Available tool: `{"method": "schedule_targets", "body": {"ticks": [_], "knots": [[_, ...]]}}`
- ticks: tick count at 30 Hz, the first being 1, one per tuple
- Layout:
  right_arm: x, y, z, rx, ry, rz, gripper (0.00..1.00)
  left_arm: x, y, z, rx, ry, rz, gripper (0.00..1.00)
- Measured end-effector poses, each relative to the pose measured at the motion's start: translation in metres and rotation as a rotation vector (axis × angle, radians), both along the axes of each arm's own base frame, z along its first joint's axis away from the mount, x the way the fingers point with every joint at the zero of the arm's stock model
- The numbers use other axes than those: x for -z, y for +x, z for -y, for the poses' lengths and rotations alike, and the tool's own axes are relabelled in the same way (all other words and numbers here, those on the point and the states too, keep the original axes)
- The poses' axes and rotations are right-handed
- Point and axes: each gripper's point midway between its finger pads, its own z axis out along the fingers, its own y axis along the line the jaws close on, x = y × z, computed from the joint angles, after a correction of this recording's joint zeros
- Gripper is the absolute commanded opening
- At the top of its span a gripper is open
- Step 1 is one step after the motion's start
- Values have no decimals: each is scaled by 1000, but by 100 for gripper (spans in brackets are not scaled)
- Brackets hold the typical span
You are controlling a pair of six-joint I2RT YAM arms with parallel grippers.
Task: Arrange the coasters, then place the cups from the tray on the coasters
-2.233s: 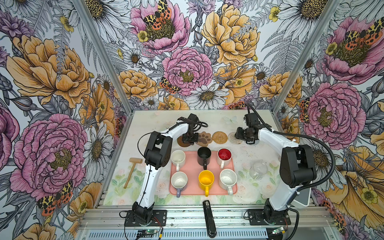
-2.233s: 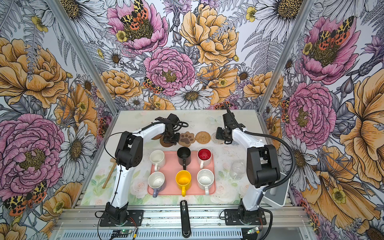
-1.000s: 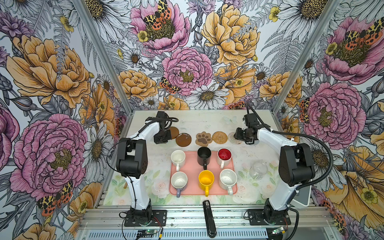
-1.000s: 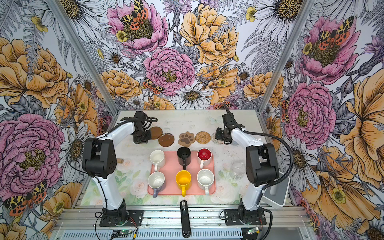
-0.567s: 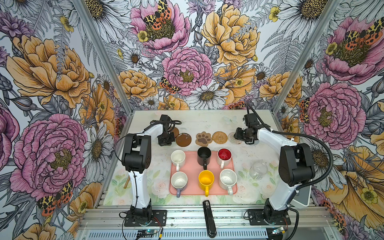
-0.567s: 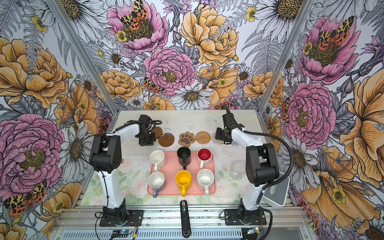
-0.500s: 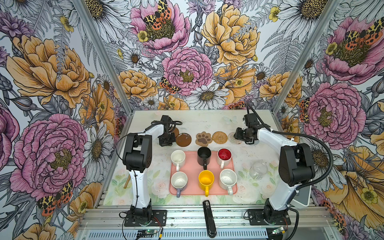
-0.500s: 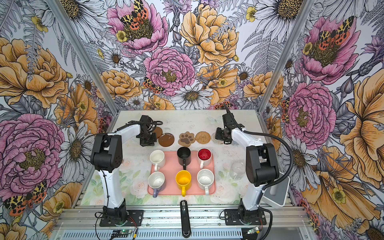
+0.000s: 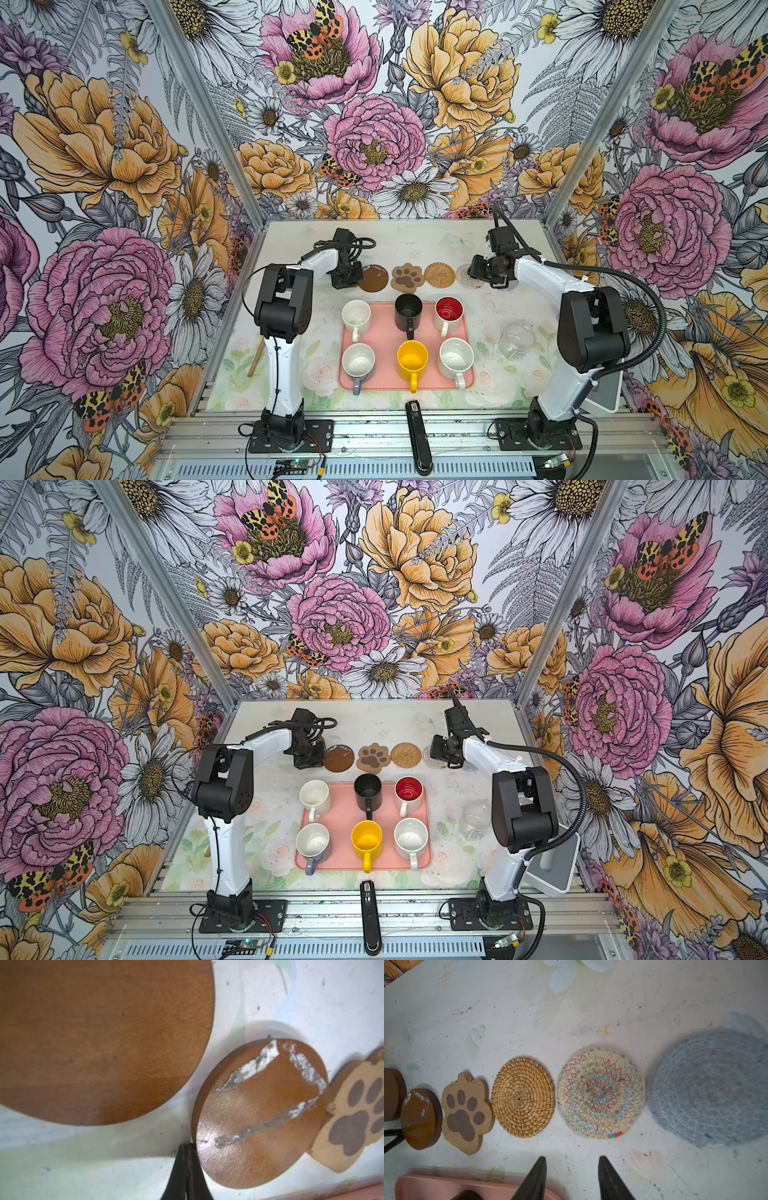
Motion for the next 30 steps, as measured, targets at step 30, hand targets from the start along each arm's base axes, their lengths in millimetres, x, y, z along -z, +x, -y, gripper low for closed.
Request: {"method": "schedule_targets", "body": {"ticks": [30], "knots": [[-6,1,0,2,3,15,44,-98,74,-42,-145,10,267,0]]}}
